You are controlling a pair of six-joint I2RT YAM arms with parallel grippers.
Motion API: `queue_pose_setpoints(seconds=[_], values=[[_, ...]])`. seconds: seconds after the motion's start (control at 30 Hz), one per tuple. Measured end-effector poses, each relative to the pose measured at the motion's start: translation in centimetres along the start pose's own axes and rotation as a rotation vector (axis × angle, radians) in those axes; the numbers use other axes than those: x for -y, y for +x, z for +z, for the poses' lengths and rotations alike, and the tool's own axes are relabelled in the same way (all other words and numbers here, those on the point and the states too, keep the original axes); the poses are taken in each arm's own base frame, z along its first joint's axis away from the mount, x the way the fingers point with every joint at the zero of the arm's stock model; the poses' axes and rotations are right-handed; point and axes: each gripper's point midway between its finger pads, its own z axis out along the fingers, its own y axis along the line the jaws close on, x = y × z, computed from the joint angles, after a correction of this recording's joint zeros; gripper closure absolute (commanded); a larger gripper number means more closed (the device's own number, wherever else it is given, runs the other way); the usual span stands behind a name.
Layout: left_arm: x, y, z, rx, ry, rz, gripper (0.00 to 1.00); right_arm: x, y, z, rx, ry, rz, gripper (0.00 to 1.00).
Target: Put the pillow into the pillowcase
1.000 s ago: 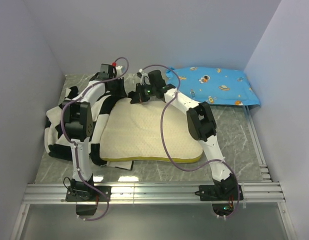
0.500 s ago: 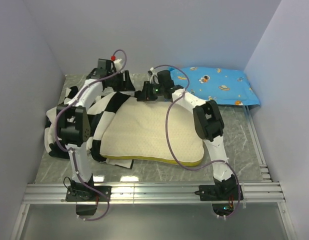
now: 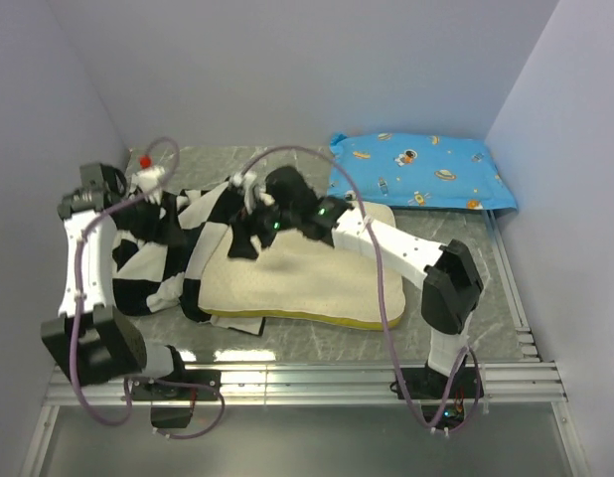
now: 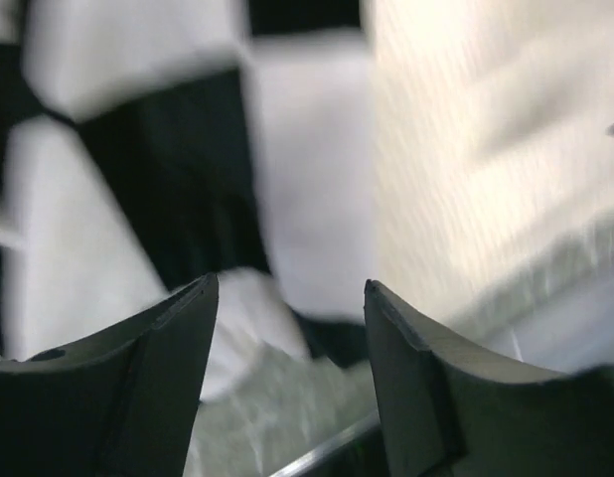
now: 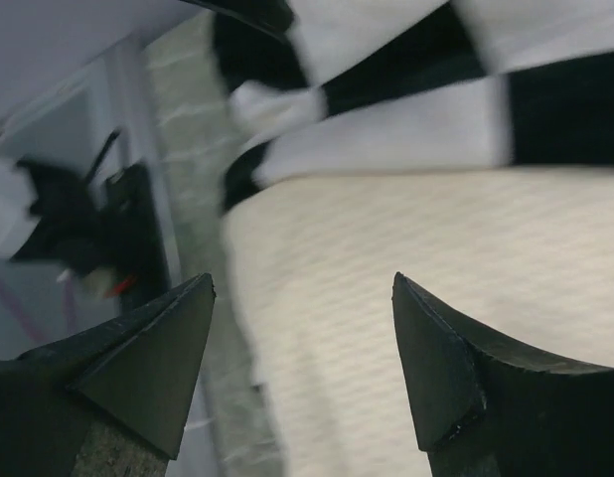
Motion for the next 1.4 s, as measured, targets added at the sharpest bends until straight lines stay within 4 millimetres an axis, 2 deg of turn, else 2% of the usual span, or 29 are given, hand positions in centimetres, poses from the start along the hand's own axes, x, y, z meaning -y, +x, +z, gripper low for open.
queue_pose_setpoints(seconds=[0.03, 0.1, 0.2, 0.27, 0.3, 0.43, 0.5, 0.53, 0.6, 0.63, 0.7, 0.8, 0.87, 0.9, 0.93, 0.97, 1.07, 1.17, 1.3, 1.4], values=[[1.2, 2.4, 0.1, -0.041, 0.030, 0.017, 0.36, -2.1, 1.6, 0.6, -0.033, -0.042, 0.006, 0.24], [3.4, 6.9, 0.2, -0.105, 0.084, 0.058, 0.37, -4.4, 5.1, 1.7, -0.096, -0.107, 0.051, 0.25], [5.5, 12.1, 0.2, -0.143, 0.111, 0.113, 0.39, -4.3, 10.4, 2.6, -0.196, -0.110, 0.185, 0.25], [6.3, 14.1, 0.2, -0.138, 0.106, 0.153, 0.38, -3.9, 12.4, 3.0, -0.231, -0.093, 0.249, 0.24], [6.4, 14.4, 0.2, -0.130, 0.102, 0.171, 0.38, -3.8, 12.8, 3.4, -0.238, -0.081, 0.272, 0.24], [5.5, 13.4, 1.0, -0.067, 0.057, 0.240, 0.44, -4.1, 12.4, 5.9, -0.207, -0.061, 0.319, 0.25], [4.8, 12.9, 1.8, -0.057, 0.035, 0.253, 0.48, -4.2, 12.0, 7.5, -0.190, -0.065, 0.355, 0.34], [4.5, 12.8, 2.2, -0.054, 0.030, 0.257, 0.50, -4.2, 12.0, 8.1, -0.187, -0.067, 0.370, 0.43], [4.1, 12.7, 3.1, -0.057, 0.026, 0.255, 0.50, -3.9, 12.4, 9.1, -0.189, -0.063, 0.415, 0.51], [4.1, 12.6, 3.4, -0.058, 0.030, 0.255, 0.49, -3.6, 12.7, 9.5, -0.190, -0.058, 0.438, 0.59], [4.2, 12.6, 3.8, -0.062, 0.044, 0.254, 0.45, -3.0, 13.2, 9.9, -0.195, -0.049, 0.478, 0.66], [4.5, 12.4, 4.0, -0.056, 0.055, 0.269, 0.46, -2.4, 13.0, 10.2, -0.192, -0.055, 0.521, 0.76], [4.6, 12.5, 4.3, -0.054, 0.055, 0.275, 0.50, -2.2, 12.6, 10.5, -0.185, -0.067, 0.539, 0.86], [4.6, 12.6, 4.5, -0.056, 0.053, 0.277, 0.56, -2.1, 12.4, 10.7, -0.185, -0.074, 0.547, 0.91], [4.6, 12.7, 4.7, -0.059, 0.051, 0.276, 0.61, -2.1, 12.4, 10.8, -0.186, -0.080, 0.555, 1.00], [4.5, 12.9, 4.9, -0.064, 0.046, 0.275, 0.76, -2.1, 12.3, 10.9, -0.188, -0.086, 0.565, 1.00], [4.4, 13.1, 5.4, -0.077, 0.047, 0.273, 0.94, -1.8, 12.2, 10.8, -0.189, -0.096, 0.596, 1.00], [4.9, 13.0, 5.3, -0.078, 0.076, 0.297, 1.00, -1.5, 11.8, 10.6, -0.183, -0.104, 0.627, 1.00], [6.7, 12.2, 4.4, -0.082, 0.133, 0.401, 1.00, -0.9, 11.1, 10.3, -0.172, -0.106, 0.668, 1.00], [8.3, 12.5, 3.6, -0.108, 0.196, 0.465, 1.00, 0.2, 9.4, 10.5, -0.131, -0.102, 0.693, 1.00]])
